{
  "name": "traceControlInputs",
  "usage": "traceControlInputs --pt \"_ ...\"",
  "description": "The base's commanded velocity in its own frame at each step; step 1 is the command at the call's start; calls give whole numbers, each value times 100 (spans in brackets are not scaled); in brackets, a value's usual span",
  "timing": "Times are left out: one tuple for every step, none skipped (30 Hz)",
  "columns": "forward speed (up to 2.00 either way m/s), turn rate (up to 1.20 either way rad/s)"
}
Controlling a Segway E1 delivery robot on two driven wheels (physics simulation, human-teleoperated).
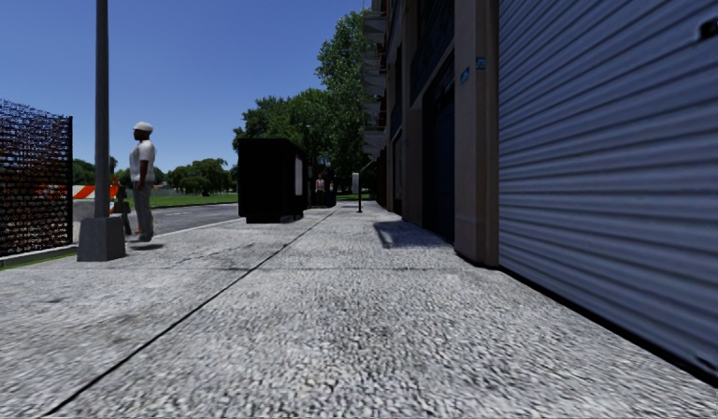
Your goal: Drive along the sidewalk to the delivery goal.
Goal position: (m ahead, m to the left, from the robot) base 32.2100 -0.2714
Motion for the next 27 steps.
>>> traceControlInputs --pt "200 0" --pt "200 0" --pt "200 0" --pt "200 0" --pt "200 0" --pt "200 0" --pt "200 0" --pt "200 0" --pt "200 0" --pt "200 0" --pt "200 0" --pt "200 0" --pt "200 0" --pt "200 0" --pt "200 0" --pt "200 0" --pt "200 0" --pt "200 0" --pt "200 0" --pt "200 0" --pt "200 0" --pt "200 0" --pt "200 0" --pt "200 0" --pt "200 0" --pt "200 0" --pt "200 0"
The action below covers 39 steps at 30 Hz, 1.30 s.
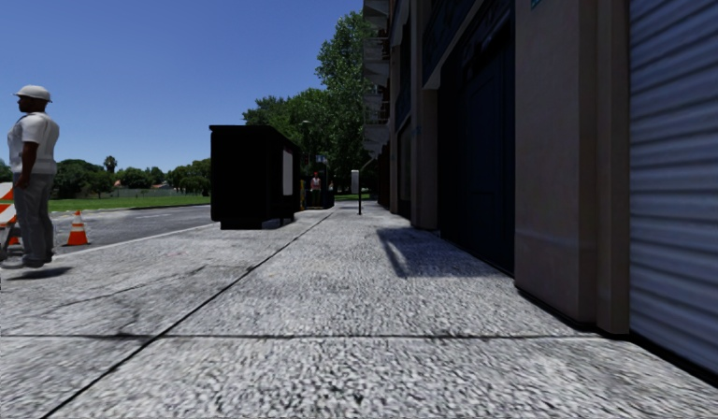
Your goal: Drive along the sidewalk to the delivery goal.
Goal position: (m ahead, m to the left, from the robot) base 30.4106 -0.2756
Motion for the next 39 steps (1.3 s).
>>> traceControlInputs --pt "200 0" --pt "200 0" --pt "200 0" --pt "200 0" --pt "200 0" --pt "200 0" --pt "200 0" --pt "200 0" --pt "200 0" --pt "200 0" --pt "200 0" --pt "200 0" --pt "200 0" --pt "200 0" --pt "200 0" --pt "200 0" --pt "200 0" --pt "200 0" --pt "200 0" --pt "200 0" --pt "200 0" --pt "200 0" --pt "200 0" --pt "200 0" --pt "200 0" --pt "200 0" --pt "200 0" --pt "200 0" --pt "200 0" --pt "200 0" --pt "200 0" --pt "200 0" --pt "200 0" --pt "200 0" --pt "200 0" --pt "200 0" --pt "200 0" --pt "200 0" --pt "200 0"
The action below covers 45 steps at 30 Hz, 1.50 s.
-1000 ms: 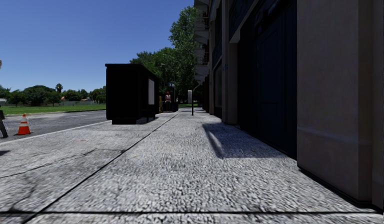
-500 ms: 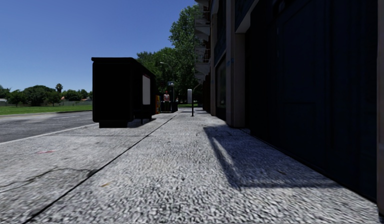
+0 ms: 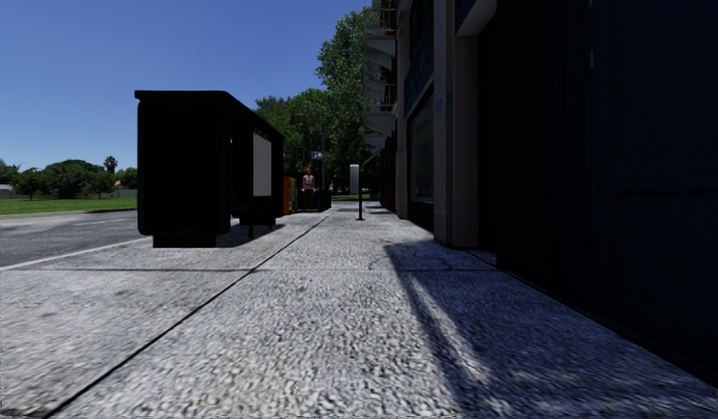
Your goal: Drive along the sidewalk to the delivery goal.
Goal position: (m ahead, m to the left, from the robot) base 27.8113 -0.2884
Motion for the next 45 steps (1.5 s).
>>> traceControlInputs --pt "200 0" --pt "200 0" --pt "200 0" --pt "200 0" --pt "200 0" --pt "200 0" --pt "200 0" --pt "200 0" --pt "200 0" --pt "200 0" --pt "200 0" --pt "200 0" --pt "200 0" --pt "200 0" --pt "200 0" --pt "200 0" --pt "200 0" --pt "200 0" --pt "200 0" --pt "200 0" --pt "200 0" --pt "200 0" --pt "200 0" --pt "200 0" --pt "200 0" --pt "200 0" --pt "200 0" --pt "200 0" --pt "200 0" --pt "200 0" --pt "200 0" --pt "200 0" --pt "200 0" --pt "200 0" --pt "200 0" --pt "200 0" --pt "200 0" --pt "200 0" --pt "200 0" --pt "200 0" --pt "200 0" --pt "200 0" --pt "200 0" --pt "200 0" --pt "200 0"
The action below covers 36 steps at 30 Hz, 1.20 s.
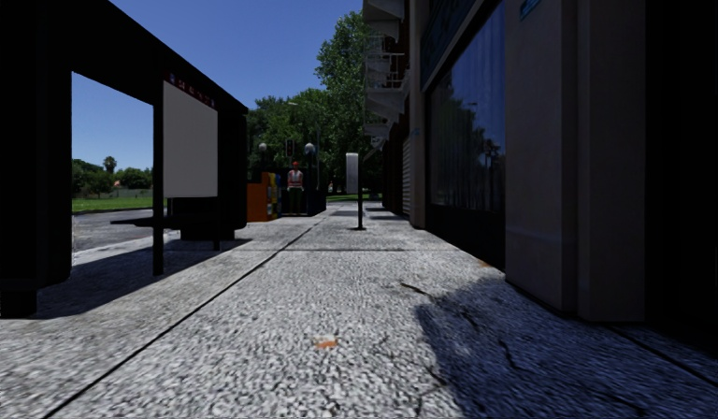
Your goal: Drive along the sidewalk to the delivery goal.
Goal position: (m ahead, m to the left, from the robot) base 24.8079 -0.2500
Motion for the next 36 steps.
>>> traceControlInputs --pt "200 0" --pt "200 0" --pt "200 0" --pt "200 0" --pt "200 0" --pt "200 0" --pt "200 0" --pt "200 0" --pt "200 0" --pt "200 0" --pt "200 0" --pt "200 0" --pt "200 0" --pt "200 0" --pt "200 0" --pt "200 0" --pt "200 0" --pt "200 0" --pt "200 0" --pt "200 0" --pt "200 0" --pt "200 0" --pt "200 0" --pt "200 0" --pt "200 0" --pt "200 0" --pt "200 0" --pt "200 0" --pt "200 0" --pt "200 0" --pt "200 0" --pt "200 20" --pt "200 39" --pt "200 39" --pt "200 46" --pt "200 47"
